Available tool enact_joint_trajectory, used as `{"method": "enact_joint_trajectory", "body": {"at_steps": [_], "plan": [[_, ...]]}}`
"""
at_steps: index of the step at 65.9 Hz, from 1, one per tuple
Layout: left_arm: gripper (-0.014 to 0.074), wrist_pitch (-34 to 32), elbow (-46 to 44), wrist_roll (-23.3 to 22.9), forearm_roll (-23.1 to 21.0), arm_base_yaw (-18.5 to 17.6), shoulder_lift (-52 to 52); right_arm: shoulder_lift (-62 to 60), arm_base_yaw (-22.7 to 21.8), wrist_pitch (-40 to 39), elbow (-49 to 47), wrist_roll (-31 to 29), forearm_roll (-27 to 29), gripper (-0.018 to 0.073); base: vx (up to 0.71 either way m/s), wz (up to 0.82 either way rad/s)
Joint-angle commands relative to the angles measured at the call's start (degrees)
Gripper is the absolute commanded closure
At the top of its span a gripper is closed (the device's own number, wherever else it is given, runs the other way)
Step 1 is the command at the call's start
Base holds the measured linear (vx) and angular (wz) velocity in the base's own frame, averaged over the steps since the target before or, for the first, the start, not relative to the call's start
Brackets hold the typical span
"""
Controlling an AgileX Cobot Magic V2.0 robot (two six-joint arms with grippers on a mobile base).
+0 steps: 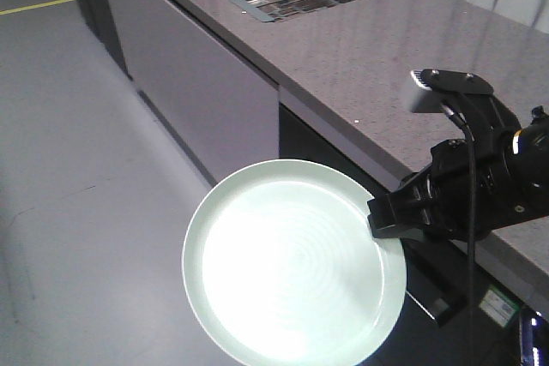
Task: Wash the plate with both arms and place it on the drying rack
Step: 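Hold the plate in the right gripper while the base turns away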
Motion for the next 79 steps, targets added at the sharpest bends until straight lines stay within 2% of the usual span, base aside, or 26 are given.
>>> {"method": "enact_joint_trajectory", "body": {"at_steps": [1,37,79], "plan": [[0.0603,-4.39,-1.58,0.0,-0.48,-0.36,-0.69,-1.42,-0.04,-2.1,-1.49,-0.34,1.72,0.0568,-0.09,0.56],[0.0603,-4.39,-1.58,0.0,-0.48,-0.36,-0.69,-1.42,-0.04,-1.91,-1.49,-0.34,1.72,0.0568,-0.07,0.47],[0.0603,-4.39,-1.58,0.0,-0.48,-0.36,-0.69,-1.49,-0.04,-1.73,-1.49,-0.34,1.72,0.0568,0.0,0.24]]}}
